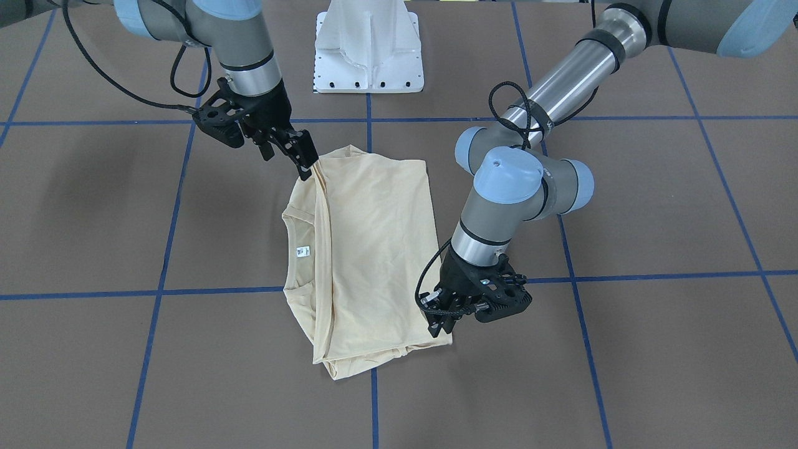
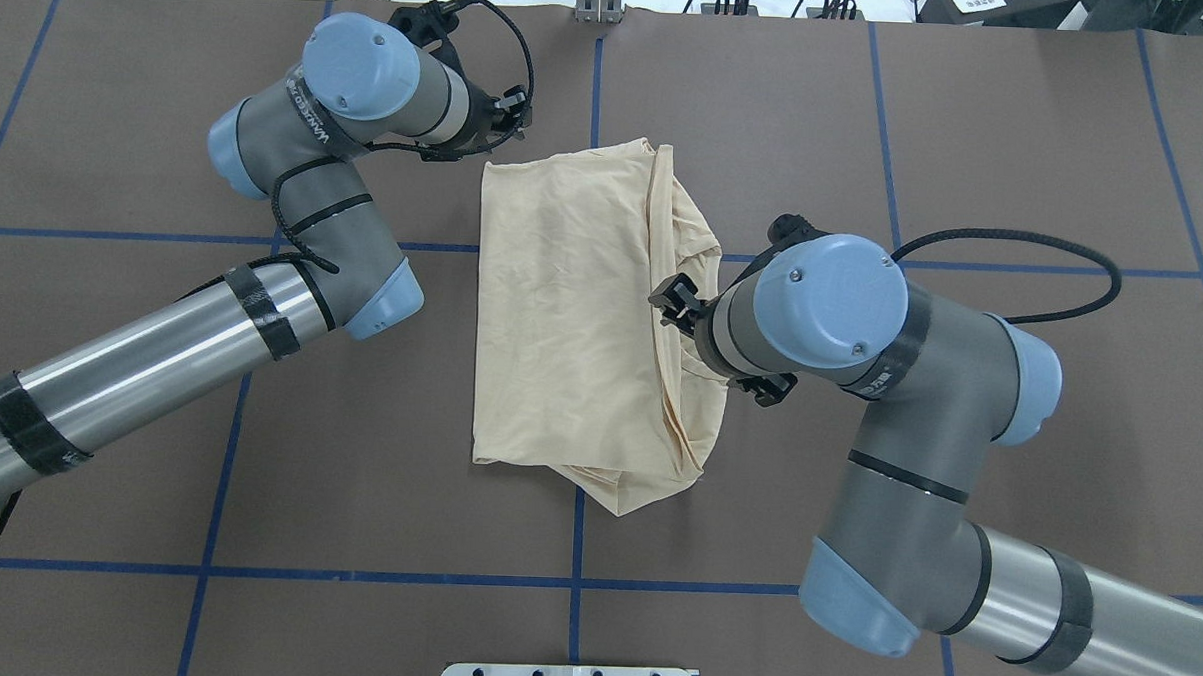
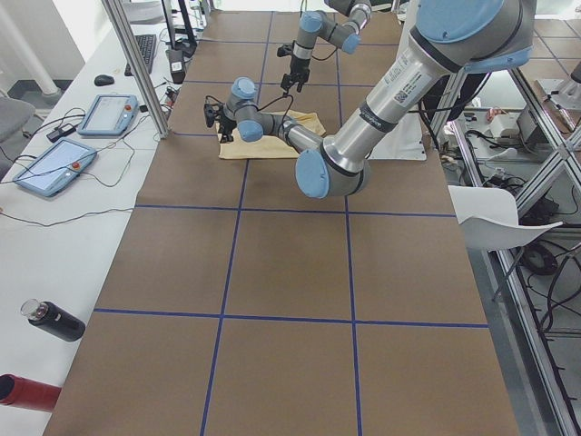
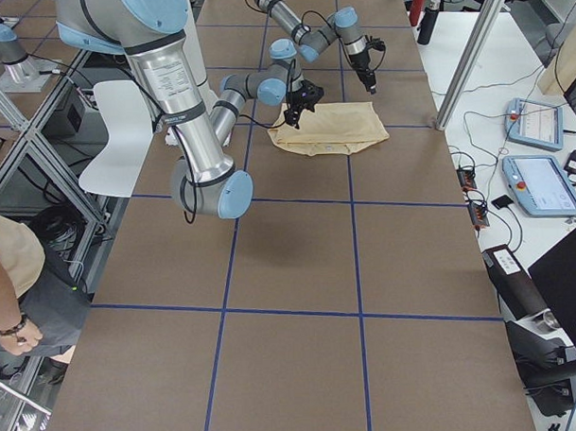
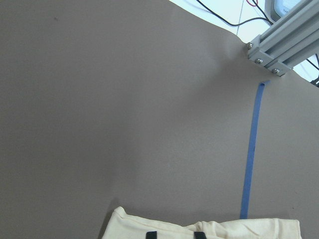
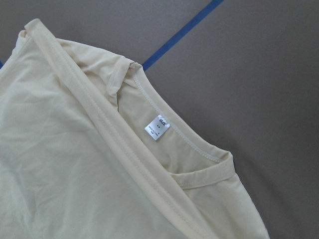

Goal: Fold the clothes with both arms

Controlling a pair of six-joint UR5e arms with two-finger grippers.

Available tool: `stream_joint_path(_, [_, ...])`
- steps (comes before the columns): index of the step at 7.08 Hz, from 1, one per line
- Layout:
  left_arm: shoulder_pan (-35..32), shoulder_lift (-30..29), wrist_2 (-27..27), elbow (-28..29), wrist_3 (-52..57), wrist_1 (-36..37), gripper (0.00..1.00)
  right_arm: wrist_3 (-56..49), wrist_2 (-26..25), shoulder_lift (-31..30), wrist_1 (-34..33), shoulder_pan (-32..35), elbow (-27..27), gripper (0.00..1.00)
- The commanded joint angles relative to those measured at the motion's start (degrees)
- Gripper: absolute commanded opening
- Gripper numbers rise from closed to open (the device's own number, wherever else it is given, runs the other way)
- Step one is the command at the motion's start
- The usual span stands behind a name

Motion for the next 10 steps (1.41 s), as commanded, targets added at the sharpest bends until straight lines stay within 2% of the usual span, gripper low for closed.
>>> stream_joint_path(1, [-2.72, 6.97, -3.31, -11.76, 0.64, 4.88, 0.48, 3.86, -6.85, -0.11, 2.08, -6.02, -2.87, 1.00])
stream_joint_path(2, [-4.48, 8.92, -6.63, -14.16, 0.99, 5.16, 0.48, 5.19, -7.85, -0.72, 1.99, -7.70, -3.48, 1.00])
stream_joint_path(5, [-4.50, 8.94, -6.66, -14.28, 0.73, 5.16, 0.49, 6.60, -7.86, -1.61, 2.07, -8.85, -5.41, 0.99])
stream_joint_path(6, [-4.50, 8.94, -6.75, -14.28, 0.56, 5.07, 0.49, 6.69, -7.77, -1.35, 2.08, -9.12, -5.77, 0.95])
stream_joint_path(9, [-4.41, 8.67, -6.84, -14.28, -0.06, 4.19, 0.50, 6.69, -7.34, -1.69, 1.29, -9.30, -6.04, 0.91])
stream_joint_path(10, [-4.32, 8.59, -6.84, -14.28, -0.15, 4.19, 0.50, 6.78, -7.25, -1.78, 1.20, -9.30, -5.87, 0.83])
